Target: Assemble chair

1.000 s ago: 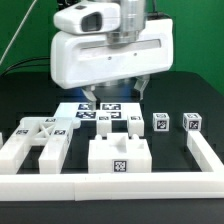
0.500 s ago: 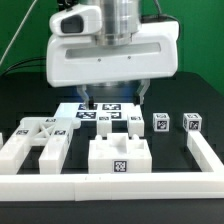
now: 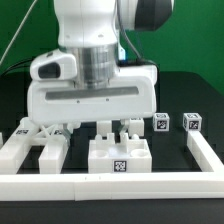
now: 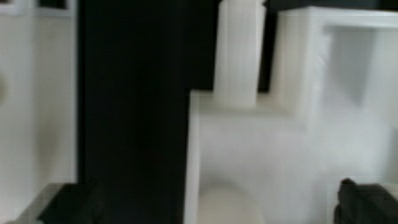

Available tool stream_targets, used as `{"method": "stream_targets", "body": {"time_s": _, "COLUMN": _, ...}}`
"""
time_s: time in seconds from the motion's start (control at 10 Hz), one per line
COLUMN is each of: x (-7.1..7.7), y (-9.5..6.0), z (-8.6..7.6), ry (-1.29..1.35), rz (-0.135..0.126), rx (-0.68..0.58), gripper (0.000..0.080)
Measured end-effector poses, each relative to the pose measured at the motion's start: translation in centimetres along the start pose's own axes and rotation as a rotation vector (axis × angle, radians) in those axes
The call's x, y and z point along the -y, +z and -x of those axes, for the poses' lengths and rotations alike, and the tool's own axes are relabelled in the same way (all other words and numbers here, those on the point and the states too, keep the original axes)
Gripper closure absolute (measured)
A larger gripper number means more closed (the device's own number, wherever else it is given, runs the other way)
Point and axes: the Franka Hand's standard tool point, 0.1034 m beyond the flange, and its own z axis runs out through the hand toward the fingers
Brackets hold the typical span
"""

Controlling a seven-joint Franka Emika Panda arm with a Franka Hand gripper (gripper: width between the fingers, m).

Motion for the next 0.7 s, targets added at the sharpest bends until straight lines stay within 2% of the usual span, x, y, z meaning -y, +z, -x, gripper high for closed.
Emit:
{"method": "stream_targets", "body": {"time_s": 0.3, "x": 0.93, "y": 1.16, "z": 0.17, "ry": 0.017, "rz": -0.001, "rx": 0.004, "gripper": 0.015}}
{"method": "stream_targets", "body": {"time_s": 0.6, "x": 0.89, "y": 1.16, "z": 0.18, "ry": 0.011, "rz": -0.001, "rx": 0.004, "gripper": 0.0546}}
{"method": "stream_targets", "body": {"time_s": 0.7, "x": 0.9, "y": 1.17, "z": 0.18, "ry": 0.011, "rz": -0.001, "rx": 0.004, "gripper": 0.0546}}
